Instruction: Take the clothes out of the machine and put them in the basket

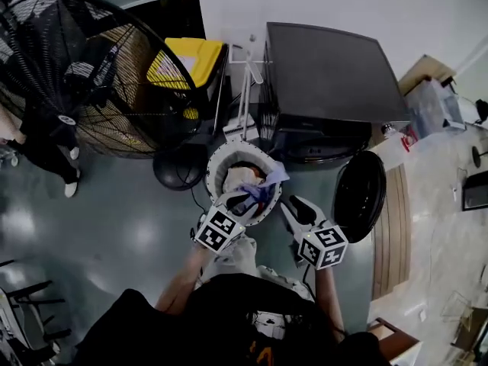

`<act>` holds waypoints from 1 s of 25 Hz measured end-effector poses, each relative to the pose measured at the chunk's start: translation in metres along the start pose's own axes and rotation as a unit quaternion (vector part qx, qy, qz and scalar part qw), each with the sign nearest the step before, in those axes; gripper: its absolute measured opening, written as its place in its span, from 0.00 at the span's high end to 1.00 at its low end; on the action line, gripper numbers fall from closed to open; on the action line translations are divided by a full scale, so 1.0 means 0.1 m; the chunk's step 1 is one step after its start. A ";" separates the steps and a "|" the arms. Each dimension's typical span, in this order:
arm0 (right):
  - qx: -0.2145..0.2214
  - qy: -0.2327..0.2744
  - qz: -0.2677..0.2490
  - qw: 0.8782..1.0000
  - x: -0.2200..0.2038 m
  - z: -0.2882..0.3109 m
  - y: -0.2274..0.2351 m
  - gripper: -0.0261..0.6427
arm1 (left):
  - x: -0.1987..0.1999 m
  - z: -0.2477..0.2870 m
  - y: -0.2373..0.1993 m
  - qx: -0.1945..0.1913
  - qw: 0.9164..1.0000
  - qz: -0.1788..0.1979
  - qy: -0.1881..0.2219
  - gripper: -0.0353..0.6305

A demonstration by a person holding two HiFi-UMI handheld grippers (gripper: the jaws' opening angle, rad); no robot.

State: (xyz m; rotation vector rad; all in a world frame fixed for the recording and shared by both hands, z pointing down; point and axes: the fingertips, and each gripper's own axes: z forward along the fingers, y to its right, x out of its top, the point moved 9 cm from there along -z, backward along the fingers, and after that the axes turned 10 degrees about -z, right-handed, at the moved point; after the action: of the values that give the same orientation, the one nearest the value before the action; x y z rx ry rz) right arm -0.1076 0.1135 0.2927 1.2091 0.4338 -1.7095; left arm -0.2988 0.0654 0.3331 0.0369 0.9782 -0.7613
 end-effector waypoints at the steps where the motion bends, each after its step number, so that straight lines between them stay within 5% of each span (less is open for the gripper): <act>1: 0.002 0.003 -0.002 1.000 -0.01 -0.08 -0.01 0.73 | 0.02 -0.02 0.08 0.002 1.000 0.002 0.003 0.78; 25: 0.036 0.099 -0.068 0.992 -0.33 -1.55 -0.59 0.93 | -0.19 -0.83 1.90 0.018 0.996 0.028 0.085 0.88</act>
State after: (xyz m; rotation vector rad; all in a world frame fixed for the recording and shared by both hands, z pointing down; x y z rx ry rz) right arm -0.0748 0.2709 0.2389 1.4367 0.5891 -1.7397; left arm -0.2526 0.2473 0.2427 0.1619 1.1194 -0.7335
